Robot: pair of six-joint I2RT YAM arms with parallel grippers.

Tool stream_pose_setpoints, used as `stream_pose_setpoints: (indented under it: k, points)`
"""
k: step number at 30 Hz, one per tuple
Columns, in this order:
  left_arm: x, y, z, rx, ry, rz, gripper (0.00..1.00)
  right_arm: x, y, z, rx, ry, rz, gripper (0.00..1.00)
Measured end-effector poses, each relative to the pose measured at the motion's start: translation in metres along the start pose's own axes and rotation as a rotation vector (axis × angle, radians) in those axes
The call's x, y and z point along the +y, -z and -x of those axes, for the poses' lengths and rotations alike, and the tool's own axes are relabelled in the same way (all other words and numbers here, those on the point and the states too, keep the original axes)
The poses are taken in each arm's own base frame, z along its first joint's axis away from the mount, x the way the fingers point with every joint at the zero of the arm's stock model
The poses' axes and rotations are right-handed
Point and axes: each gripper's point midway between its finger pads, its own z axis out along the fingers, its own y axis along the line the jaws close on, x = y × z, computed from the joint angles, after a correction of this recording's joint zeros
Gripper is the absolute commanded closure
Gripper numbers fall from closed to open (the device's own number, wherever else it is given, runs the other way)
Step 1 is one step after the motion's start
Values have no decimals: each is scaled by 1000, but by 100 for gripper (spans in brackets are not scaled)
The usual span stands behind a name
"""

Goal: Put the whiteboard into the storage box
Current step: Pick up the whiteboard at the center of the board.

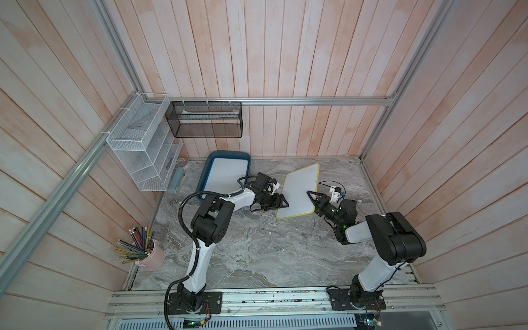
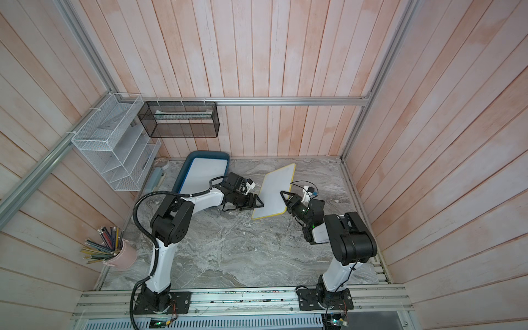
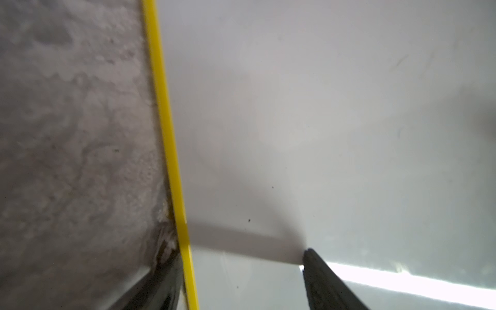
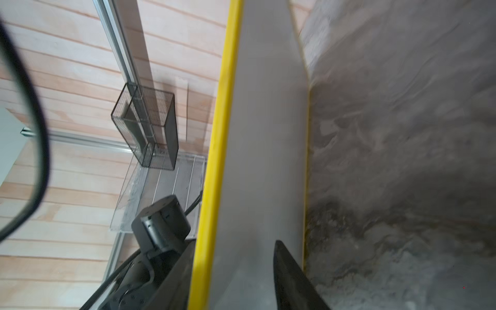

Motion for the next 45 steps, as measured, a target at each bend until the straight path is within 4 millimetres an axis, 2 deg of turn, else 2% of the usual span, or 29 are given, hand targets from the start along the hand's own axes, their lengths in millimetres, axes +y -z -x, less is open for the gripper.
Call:
stream_pose_setpoints:
  k: [2, 7, 12, 18, 22, 25, 28, 35, 45]
  points:
    - [2, 0, 4, -17, -12, 2, 27, 0, -2, -9, 33, -17, 0, 54]
    - [4, -1, 9, -40, -37, 14, 27, -6, -3, -16, 67, -40, -20, 54]
    - [4, -1, 10, -47, -46, 16, 27, -11, 0, -19, 89, -53, -36, 60]
    - [5, -1, 12, -56, -53, 20, 27, -25, 8, -21, 107, -54, -99, 76]
    - [6, -1, 14, -72, -61, 19, 27, -43, 14, -25, 120, -65, -179, 89]
    - [7, 1, 13, -88, -61, 8, 27, -57, 19, -28, 130, -79, -235, 96]
    - [7, 3, 12, -96, -50, -14, 27, -59, 20, -29, 139, -74, -244, 100]
    - [7, 9, 4, -76, -16, -63, 27, -59, 25, -31, 188, -61, -235, 100]
    - [6, 11, -2, -41, 7, -84, 27, -61, 43, -24, 239, -45, -225, 100]
